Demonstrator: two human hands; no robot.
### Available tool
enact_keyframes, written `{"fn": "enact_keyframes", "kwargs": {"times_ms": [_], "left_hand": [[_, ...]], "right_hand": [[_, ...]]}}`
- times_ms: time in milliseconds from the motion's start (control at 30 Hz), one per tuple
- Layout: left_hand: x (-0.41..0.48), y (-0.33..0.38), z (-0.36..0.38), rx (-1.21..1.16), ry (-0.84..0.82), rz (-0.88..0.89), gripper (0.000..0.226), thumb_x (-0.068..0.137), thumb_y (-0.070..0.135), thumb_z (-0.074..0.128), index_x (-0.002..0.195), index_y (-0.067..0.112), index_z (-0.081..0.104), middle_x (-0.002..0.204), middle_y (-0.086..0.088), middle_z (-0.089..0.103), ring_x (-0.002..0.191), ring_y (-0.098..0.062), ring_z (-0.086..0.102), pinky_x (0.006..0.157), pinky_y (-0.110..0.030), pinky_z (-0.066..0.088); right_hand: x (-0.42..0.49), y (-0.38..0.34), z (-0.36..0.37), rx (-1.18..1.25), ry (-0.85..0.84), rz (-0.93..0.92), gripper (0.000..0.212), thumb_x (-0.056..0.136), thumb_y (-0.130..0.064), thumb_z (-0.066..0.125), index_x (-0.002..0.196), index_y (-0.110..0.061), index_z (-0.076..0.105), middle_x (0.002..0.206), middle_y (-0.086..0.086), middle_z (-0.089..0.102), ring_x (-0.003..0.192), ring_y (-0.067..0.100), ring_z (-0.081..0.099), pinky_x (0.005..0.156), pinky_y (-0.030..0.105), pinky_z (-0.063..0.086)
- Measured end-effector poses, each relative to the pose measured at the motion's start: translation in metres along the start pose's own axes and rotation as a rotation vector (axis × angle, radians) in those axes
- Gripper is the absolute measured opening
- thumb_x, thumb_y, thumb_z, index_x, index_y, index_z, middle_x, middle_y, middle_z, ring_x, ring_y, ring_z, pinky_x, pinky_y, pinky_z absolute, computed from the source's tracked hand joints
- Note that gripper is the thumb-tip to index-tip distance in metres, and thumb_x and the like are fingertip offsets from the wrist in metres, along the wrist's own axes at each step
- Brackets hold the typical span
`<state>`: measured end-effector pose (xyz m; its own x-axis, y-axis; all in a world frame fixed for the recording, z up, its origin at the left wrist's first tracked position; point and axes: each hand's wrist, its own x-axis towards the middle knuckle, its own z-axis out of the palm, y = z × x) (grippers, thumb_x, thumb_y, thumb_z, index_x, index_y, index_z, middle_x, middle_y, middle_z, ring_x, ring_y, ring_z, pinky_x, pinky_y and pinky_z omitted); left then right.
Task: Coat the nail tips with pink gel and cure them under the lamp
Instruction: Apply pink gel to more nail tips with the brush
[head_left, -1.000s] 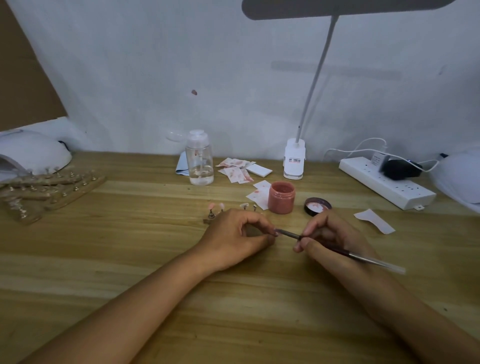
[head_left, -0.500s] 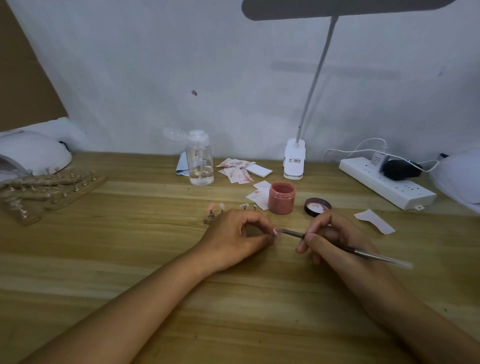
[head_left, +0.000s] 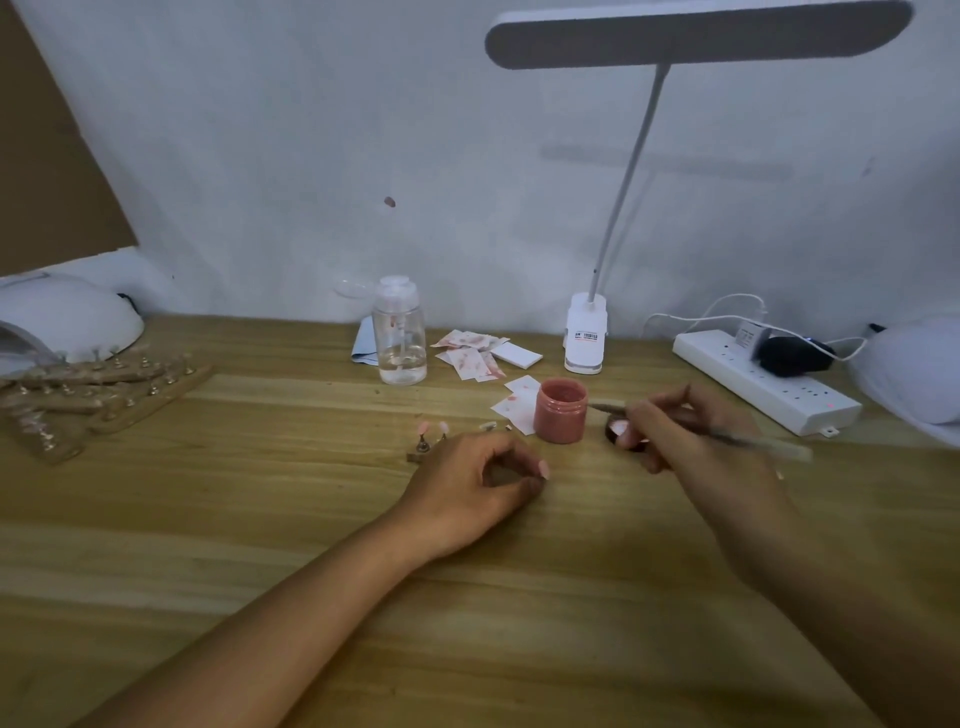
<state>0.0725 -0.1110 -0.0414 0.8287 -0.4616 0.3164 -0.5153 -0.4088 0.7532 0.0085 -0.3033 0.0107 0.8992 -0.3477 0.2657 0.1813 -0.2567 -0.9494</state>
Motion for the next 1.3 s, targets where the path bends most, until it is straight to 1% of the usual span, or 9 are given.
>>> {"fn": "enact_keyframes", "kwargs": {"times_ms": [167,333,433,500,600,700,933,1100,1300], "left_hand": [[0.0,0.001,-0.001,0.013,-0.009,-0.005,0.014,0.086,0.015,0.073,0.087,0.029,0.073,0.09,0.016,0.071,0.057,0.019,0.048,0.057,-0.005,0.031],[0.0,0.001,-0.002,0.036,-0.018,0.01,0.02,0.085,0.015,0.073,0.081,0.034,0.07,0.087,0.019,0.071,0.057,0.019,0.048,0.056,-0.004,0.031],[0.001,0.002,-0.001,0.049,-0.02,0.01,0.021,0.085,0.016,0.073,0.08,0.035,0.07,0.086,0.019,0.071,0.061,0.019,0.05,0.059,-0.004,0.031],[0.001,0.001,-0.001,0.051,-0.017,0.003,0.019,0.085,0.015,0.073,0.081,0.034,0.07,0.088,0.017,0.072,0.058,0.018,0.049,0.057,-0.006,0.031],[0.002,-0.001,0.0,0.058,-0.011,-0.014,0.016,0.084,0.017,0.073,0.082,0.033,0.072,0.088,0.019,0.072,0.061,0.017,0.05,0.058,-0.009,0.031],[0.002,-0.001,0.0,0.058,-0.011,-0.007,0.019,0.085,0.017,0.073,0.08,0.035,0.07,0.074,0.032,0.064,0.062,0.019,0.051,0.058,-0.004,0.03],[0.001,-0.002,0.0,0.075,-0.004,0.018,0.015,0.085,0.017,0.075,0.083,0.032,0.071,0.067,0.034,0.06,0.056,0.019,0.048,0.052,-0.004,0.03],[0.002,-0.003,0.0,0.106,-0.002,0.004,0.008,0.085,0.022,0.074,0.089,0.029,0.074,0.065,0.037,0.057,0.055,0.014,0.048,0.051,-0.009,0.029],[0.002,-0.002,0.0,0.086,-0.003,0.014,0.009,0.085,0.019,0.074,0.088,0.027,0.074,0.066,0.026,0.059,0.054,0.017,0.047,0.051,-0.007,0.028]], "right_hand": [[0.057,0.002,0.016,-0.182,-0.024,0.173,0.013,0.083,-0.028,0.069,0.076,-0.02,0.062,0.064,-0.002,0.069,0.058,0.011,0.056,0.054,0.023,0.043],[0.072,0.009,0.033,-0.368,-0.033,0.162,0.031,0.07,-0.039,0.082,0.064,-0.02,0.059,0.06,-0.005,0.059,0.053,0.007,0.048,0.052,0.023,0.038],[0.065,0.003,0.031,-0.333,0.015,0.135,0.016,0.079,-0.029,0.073,0.071,-0.021,0.062,0.068,-0.006,0.064,0.061,0.01,0.055,0.054,0.023,0.041],[0.046,-0.001,0.026,-0.18,0.057,0.117,0.008,0.083,-0.022,0.066,0.078,-0.017,0.061,0.066,-0.004,0.066,0.063,0.013,0.058,0.061,0.027,0.048],[0.0,0.004,0.014,0.026,-0.058,0.078,0.011,0.089,-0.013,0.061,0.085,-0.004,0.058,0.068,0.004,0.071,0.062,0.009,0.06,0.067,0.022,0.051],[-0.03,0.011,0.003,0.087,-0.152,0.045,0.012,0.09,-0.004,0.058,0.082,0.004,0.055,0.071,0.012,0.07,0.062,0.013,0.058,0.06,0.019,0.049],[-0.034,0.013,0.006,0.03,-0.242,0.015,0.008,0.089,0.003,0.057,0.083,0.007,0.054,0.07,0.012,0.072,0.059,0.008,0.059,0.056,0.014,0.046],[-0.034,0.011,0.006,-0.049,-0.271,0.018,0.005,0.088,-0.002,0.06,0.084,-0.003,0.058,0.074,0.007,0.073,0.069,0.008,0.066,0.068,0.022,0.048],[-0.035,0.008,0.006,-0.043,-0.254,0.025,0.004,0.088,0.0,0.06,0.085,-0.001,0.058,0.072,0.009,0.072,0.069,0.01,0.066,0.07,0.027,0.048]]}}
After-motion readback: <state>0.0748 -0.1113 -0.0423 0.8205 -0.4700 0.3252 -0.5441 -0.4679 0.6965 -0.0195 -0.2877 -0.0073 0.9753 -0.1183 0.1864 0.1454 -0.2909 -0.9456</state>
